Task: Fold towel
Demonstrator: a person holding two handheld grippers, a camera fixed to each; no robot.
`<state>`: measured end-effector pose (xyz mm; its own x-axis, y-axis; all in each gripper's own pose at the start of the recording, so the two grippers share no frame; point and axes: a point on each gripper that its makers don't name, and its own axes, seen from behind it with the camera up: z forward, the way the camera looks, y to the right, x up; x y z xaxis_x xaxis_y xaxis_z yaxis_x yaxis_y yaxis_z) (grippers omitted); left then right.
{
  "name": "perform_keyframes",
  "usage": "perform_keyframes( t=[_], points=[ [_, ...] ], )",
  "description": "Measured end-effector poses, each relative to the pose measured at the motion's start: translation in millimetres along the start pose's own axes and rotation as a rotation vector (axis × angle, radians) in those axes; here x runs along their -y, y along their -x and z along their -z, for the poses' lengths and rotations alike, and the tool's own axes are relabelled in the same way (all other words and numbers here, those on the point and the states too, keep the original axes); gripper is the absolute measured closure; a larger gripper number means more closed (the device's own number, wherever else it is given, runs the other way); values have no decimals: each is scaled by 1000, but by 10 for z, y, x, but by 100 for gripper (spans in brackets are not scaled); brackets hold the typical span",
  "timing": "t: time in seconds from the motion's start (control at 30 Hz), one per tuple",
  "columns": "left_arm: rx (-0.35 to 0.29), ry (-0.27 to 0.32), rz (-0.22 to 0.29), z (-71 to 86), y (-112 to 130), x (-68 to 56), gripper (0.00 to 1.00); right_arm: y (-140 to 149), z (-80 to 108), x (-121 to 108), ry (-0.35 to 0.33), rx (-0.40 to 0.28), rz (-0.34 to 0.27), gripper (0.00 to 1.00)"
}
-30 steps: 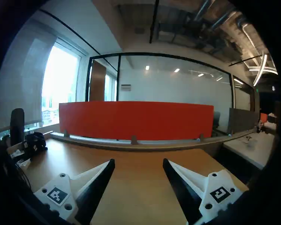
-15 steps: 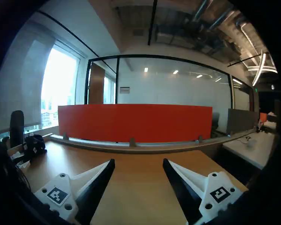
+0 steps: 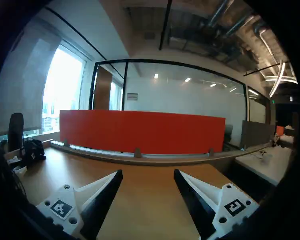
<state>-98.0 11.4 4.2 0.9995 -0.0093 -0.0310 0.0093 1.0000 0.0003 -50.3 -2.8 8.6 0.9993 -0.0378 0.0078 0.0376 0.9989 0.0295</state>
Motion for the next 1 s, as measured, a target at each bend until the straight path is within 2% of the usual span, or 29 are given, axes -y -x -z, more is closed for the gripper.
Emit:
perform_keyframes(
  t=[0.2, 0.67, 1.0],
  points=[
    [0, 0, 0, 0, -5, -6, 16, 141, -17, -108, 17, -17, -9, 1],
    [0, 0, 1, 9, -1, -16, 16, 765, -84, -87, -5, -9, -41, 1],
    [0, 0, 0, 8, 3, -18, 16, 975, -68, -162, 4, -17, -80, 1]
  ],
)
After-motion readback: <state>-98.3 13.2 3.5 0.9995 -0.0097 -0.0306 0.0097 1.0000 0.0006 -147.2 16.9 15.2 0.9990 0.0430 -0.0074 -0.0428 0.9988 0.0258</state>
